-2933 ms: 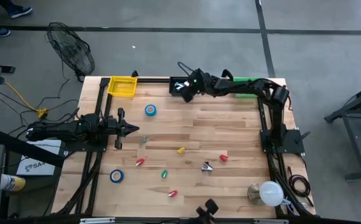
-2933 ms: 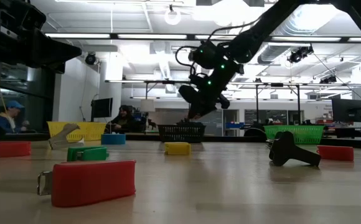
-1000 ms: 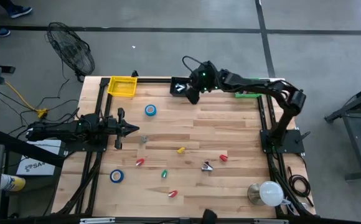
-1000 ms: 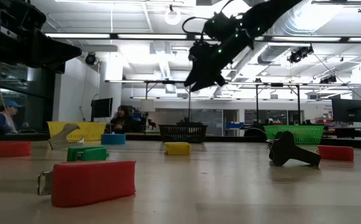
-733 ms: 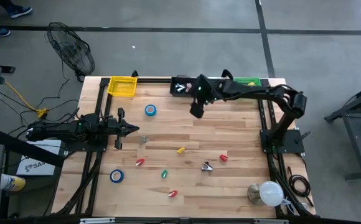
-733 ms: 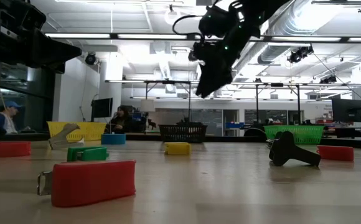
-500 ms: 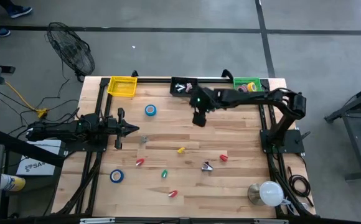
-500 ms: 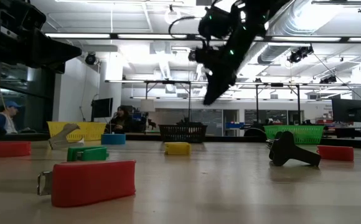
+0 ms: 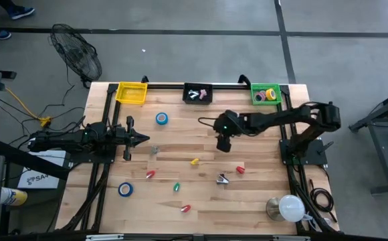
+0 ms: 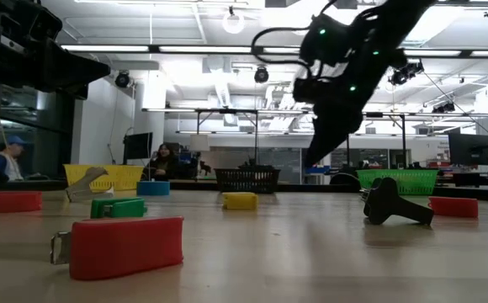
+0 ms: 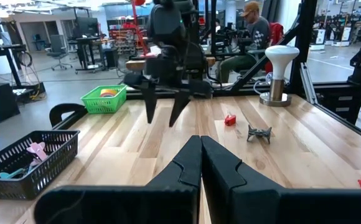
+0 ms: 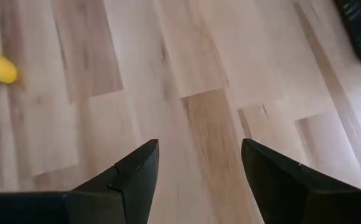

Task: Pick and place Stapler, Stapler remover, tape
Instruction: Put the black staple remover into the black bin

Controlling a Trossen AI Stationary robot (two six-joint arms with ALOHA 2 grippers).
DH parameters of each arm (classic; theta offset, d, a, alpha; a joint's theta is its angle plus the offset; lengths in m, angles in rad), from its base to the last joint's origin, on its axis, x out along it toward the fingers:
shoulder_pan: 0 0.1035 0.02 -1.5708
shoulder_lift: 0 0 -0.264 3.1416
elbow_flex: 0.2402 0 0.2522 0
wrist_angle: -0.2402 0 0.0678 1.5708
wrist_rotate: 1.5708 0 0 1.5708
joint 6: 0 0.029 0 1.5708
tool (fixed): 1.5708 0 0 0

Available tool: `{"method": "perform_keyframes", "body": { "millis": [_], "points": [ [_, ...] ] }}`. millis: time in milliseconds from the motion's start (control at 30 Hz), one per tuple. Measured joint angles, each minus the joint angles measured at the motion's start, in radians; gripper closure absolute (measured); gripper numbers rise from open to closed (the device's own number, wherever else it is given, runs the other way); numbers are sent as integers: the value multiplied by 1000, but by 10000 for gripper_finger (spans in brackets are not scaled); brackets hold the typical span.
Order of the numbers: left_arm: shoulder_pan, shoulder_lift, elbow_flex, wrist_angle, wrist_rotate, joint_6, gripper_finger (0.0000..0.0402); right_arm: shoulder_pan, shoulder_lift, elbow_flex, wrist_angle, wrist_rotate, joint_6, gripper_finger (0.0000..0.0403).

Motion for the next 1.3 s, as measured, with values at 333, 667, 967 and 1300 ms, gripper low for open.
{"method": "perform_keyframes", "body": {
  "millis": [333, 667, 967, 1300],
  "points": [
    [0, 0, 0, 0, 0, 0, 400, 122, -95, -132, 90, 33, 78, 183],
    [0, 0, 0, 0, 0, 0, 400, 278, -96, -140, 76, 73, 159, 183],
    [0, 0, 0, 0, 0, 0, 400, 432, -96, -140, -55, 126, 319, 183],
    [0, 0, 0, 0, 0, 0, 400, 591, -96, -140, -78, 222, 473, 183]
  ]
}}
